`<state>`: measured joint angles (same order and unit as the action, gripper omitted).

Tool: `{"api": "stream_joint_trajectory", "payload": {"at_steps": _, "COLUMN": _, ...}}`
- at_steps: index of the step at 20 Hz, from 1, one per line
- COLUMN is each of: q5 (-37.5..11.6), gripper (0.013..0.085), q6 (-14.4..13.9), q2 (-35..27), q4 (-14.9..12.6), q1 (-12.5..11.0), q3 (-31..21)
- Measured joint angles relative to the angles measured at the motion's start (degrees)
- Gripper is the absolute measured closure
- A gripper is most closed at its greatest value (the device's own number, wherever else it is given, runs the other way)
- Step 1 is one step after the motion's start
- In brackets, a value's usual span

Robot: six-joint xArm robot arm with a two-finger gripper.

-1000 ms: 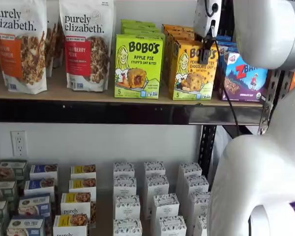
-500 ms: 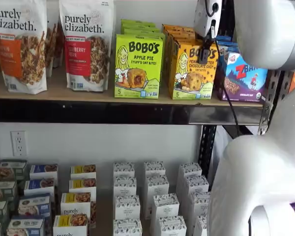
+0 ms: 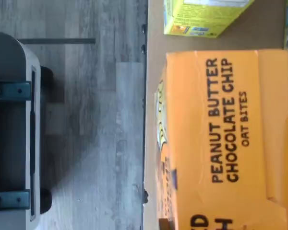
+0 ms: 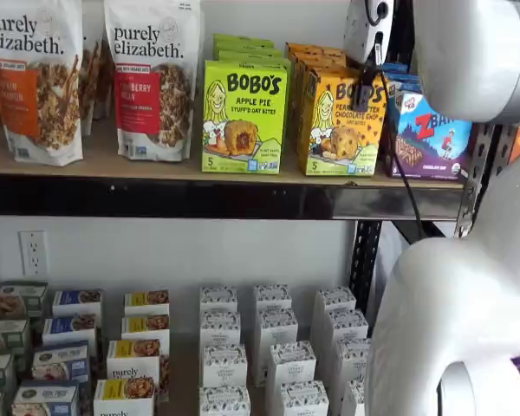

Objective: Pick up the orange box on the top shelf, the fifth box from the left

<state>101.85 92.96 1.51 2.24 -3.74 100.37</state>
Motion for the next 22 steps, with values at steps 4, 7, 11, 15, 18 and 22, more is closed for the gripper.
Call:
{"api": "stream_joint_trajectory", "payload": {"at_steps": 4, "q5": 1.47, "gripper": 0.061, "q6": 0.41, "q2": 0.96, "q4": 1.34, "q1": -0.75, "q3": 0.32}}
{"api": "stream_joint_trajectory", "payload": {"at_steps": 7, "q5": 2.54, "gripper": 0.061, "q6": 0.58, "q2": 2.19, "q4": 2.12, "q1": -1.17, "q3": 0.26}}
{"api": "stream_joint_trajectory", "payload": {"at_steps": 11, "q5": 4.02, "gripper": 0.061, "q6": 0.81, "q2": 4.14, "q4": 2.74, "q1": -1.66, "q3": 0.02}}
{"api": "stream_joint_trajectory", "payload": {"at_steps": 15, "q5": 5.65, "gripper": 0.061, "q6": 1.27, "q2": 7.14, "q4": 2.89, "q1": -2.31, "q3": -1.11}}
{"api": "stream_joint_trajectory", "payload": {"at_steps": 18, "q5": 6.95, "gripper": 0.061, "q6": 1.73, "q2": 9.26, "q4": 2.73, "q1": -2.8, "q3": -2.03}}
{"api": "stream_joint_trajectory", "payload": {"at_steps": 22, "q5": 8.49, "gripper": 0.061, "q6": 2.54, "q2": 12.63, "q4": 2.12, "q1": -3.5, "q3": -4.11}}
